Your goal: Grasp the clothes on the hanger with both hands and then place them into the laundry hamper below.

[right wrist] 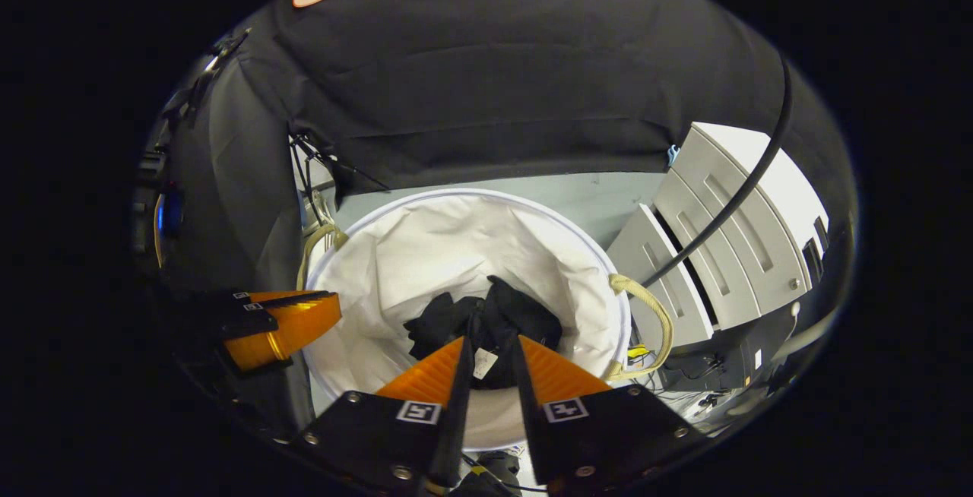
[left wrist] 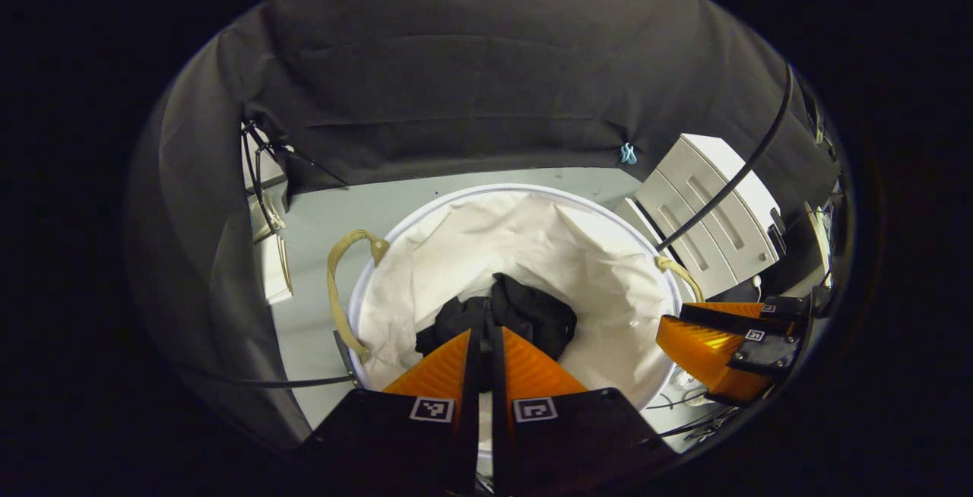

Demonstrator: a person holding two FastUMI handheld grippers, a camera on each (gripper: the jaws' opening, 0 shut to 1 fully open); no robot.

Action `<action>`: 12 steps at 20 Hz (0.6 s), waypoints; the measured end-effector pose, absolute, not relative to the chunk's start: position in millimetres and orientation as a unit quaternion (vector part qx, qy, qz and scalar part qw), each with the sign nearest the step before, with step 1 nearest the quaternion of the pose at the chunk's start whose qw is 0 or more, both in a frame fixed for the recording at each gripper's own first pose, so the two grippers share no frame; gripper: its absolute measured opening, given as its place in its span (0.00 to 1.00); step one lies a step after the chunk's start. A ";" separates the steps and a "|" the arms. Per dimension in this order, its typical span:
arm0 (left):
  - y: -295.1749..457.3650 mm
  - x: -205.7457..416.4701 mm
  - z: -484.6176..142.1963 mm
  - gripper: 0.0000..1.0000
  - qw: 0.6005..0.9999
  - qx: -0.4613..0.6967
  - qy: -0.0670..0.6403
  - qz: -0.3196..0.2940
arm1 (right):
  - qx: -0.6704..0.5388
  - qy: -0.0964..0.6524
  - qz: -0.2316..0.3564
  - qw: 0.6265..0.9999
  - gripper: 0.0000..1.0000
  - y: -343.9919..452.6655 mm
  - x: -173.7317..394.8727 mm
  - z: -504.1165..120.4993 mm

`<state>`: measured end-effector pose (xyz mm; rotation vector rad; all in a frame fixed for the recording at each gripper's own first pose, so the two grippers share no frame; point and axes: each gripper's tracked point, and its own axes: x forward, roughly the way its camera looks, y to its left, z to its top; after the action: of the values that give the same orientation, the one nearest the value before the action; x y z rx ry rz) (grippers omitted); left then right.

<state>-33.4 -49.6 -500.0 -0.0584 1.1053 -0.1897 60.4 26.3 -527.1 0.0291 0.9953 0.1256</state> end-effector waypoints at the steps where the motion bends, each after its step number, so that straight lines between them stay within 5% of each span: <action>1: -50.9 -35.2 -501.6 0.17 0.844 -0.028 0.527 -0.094 | 0.015 0.478 0.059 0.876 0.38 25.8 58.0 -526.0; 2: -50.1 -37.4 -500.7 0.47 0.841 -0.027 0.531 -0.097 | 0.020 0.480 0.061 0.875 0.51 27.5 56.3 -529.0; 3: -47.8 -36.6 -504.2 0.36 0.842 -0.022 0.531 -0.094 | 0.021 0.482 0.059 0.874 0.58 27.4 55.2 -527.9; 4: -45.9 -36.1 -503.8 0.46 0.844 -0.017 0.528 -0.089 | 0.018 0.482 0.056 0.874 0.77 25.1 54.5 -529.0; 5: -43.2 -35.5 -503.3 0.56 0.846 -0.012 0.526 -0.084 | 0.014 0.481 0.051 0.875 0.81 20.9 54.0 -529.0; 10: -30.0 -31.7 -497.3 0.90 0.854 0.000 0.517 -0.056 | 0.018 0.467 0.040 0.883 0.88 12.9 59.0 -511.4; 12: -32.3 -22.5 -474.0 0.91 0.864 -0.021 0.500 -0.051 | 0.024 0.443 0.039 0.895 0.88 14.2 68.2 -484.2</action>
<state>-22.5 -32.3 -474.0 -0.0444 1.0477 -0.1076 68.2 14.2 -484.2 0.0487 0.9189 0.0817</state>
